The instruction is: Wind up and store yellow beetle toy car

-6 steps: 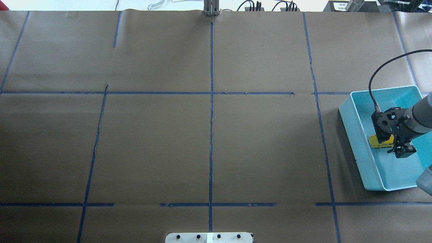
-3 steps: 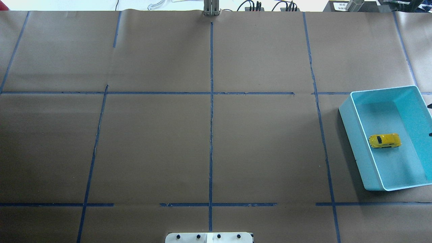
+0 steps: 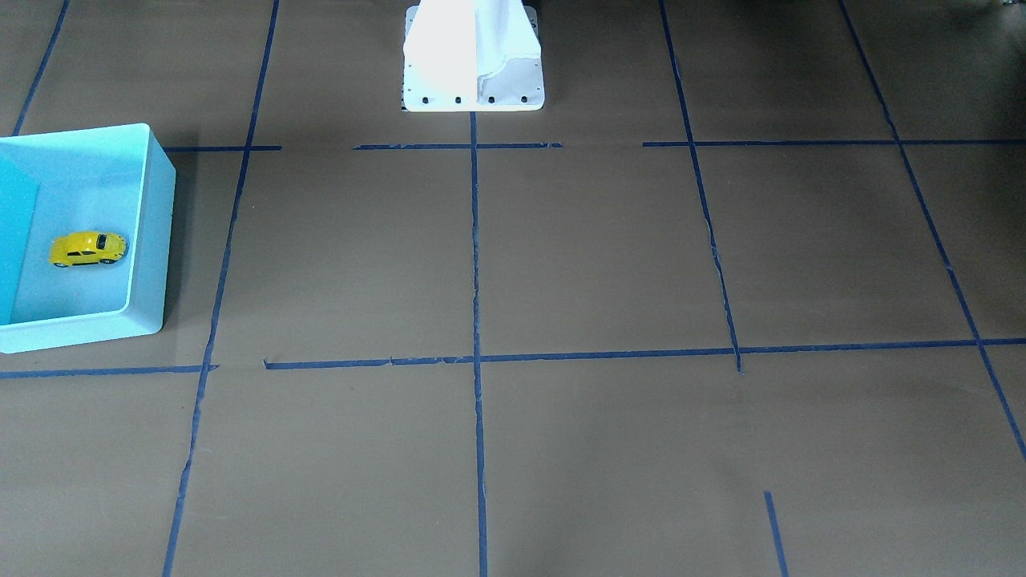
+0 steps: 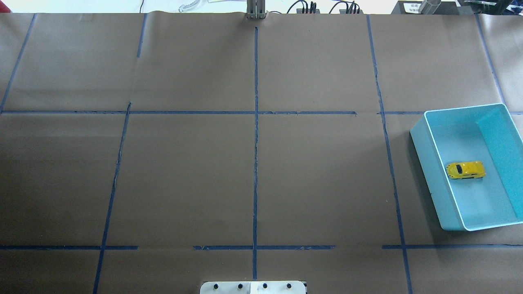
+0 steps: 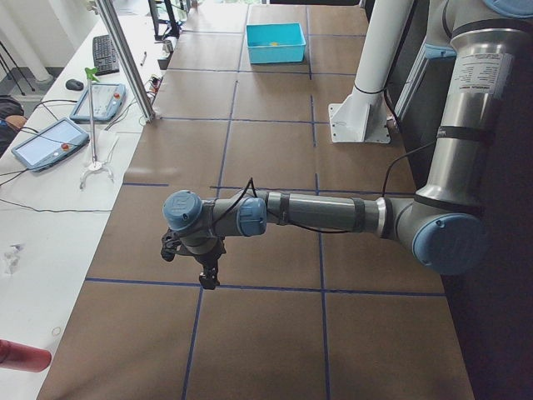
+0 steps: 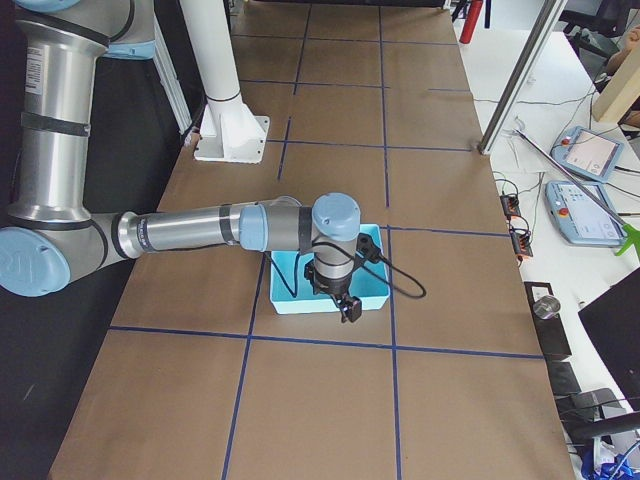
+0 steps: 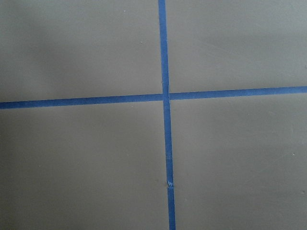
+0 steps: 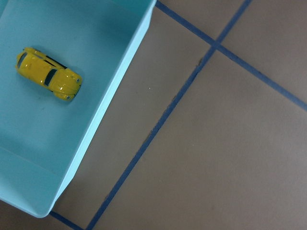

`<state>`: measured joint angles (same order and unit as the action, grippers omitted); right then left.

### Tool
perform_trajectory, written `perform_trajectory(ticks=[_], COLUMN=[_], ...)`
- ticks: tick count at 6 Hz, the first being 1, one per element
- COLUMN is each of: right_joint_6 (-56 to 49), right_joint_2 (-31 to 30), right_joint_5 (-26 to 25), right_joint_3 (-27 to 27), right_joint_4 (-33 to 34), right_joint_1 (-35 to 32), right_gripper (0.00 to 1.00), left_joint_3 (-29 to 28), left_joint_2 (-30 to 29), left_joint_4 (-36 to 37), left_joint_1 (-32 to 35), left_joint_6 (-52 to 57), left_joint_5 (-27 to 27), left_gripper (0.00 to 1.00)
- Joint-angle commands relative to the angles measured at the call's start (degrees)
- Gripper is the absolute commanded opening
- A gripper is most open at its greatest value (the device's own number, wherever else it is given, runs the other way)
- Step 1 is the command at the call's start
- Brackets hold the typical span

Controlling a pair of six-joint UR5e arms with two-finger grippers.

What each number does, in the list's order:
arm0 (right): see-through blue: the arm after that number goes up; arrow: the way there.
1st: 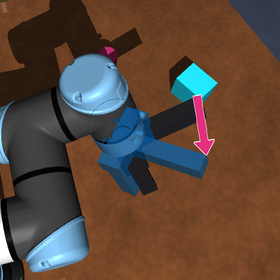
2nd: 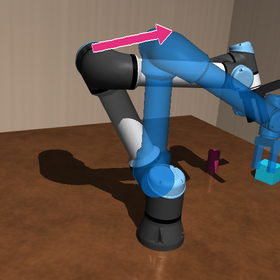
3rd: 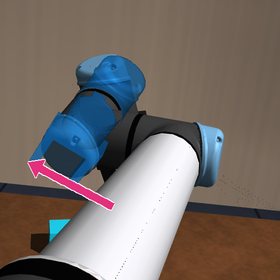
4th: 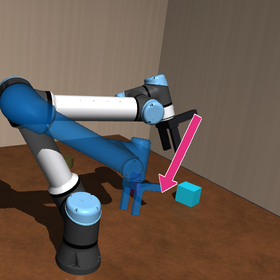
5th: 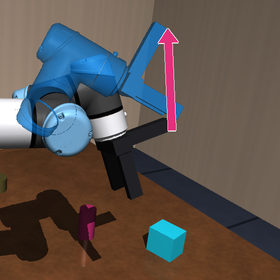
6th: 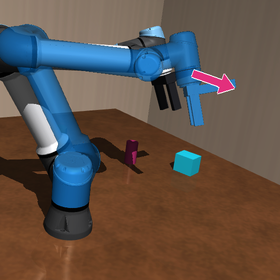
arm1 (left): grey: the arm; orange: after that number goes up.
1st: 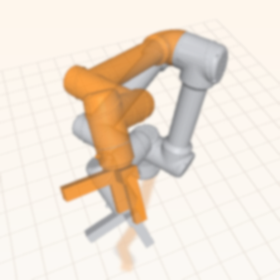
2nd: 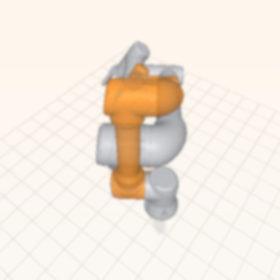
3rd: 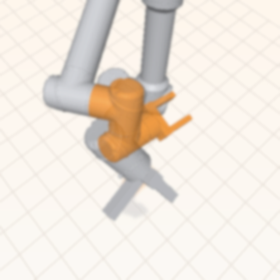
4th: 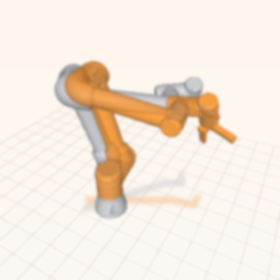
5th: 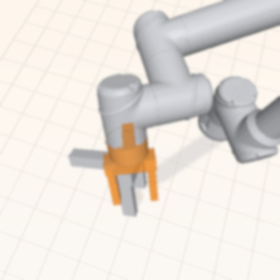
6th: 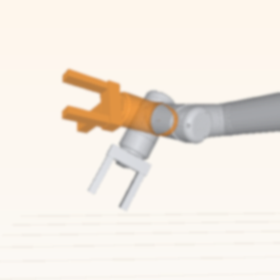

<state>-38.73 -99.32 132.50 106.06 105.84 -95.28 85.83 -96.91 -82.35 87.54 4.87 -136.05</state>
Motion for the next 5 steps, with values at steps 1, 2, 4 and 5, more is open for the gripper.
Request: perform_trajectory(ticks=[1, 2, 4, 5], right_joint_6=[21.64, 23.16, 23.52, 23.96], right_joint_2=[0.7, 0.79, 0.97, 2.01], right_joint_5=[2.41, 2.33, 1.62, 1.53], right_joint_3=[-3.57, -4.19, -8.65, -8.76], right_joint_4=[4.46, 2.11, -2.74, -2.84], right_joint_1=[-3.33, -3.33, -3.24, -2.63], right_gripper=[1.0, 1.0, 1.0, 1.0], left_joint_3=[-0.13, -0.13, -0.05, 0.04], left_joint_2=[0.06, 0.06, -0.03, -0.2], left_joint_4=[0.0, 0.0, 0.0, 0.0], left_joint_1=[0.0, 0.0, 0.0, -0.09], left_joint_6=[0.05, 0.05, 0.05, 0.05], left_joint_5=[0.0, 0.0, 0.0, 0.0], left_gripper=[1.0, 1.0, 1.0, 1.0])
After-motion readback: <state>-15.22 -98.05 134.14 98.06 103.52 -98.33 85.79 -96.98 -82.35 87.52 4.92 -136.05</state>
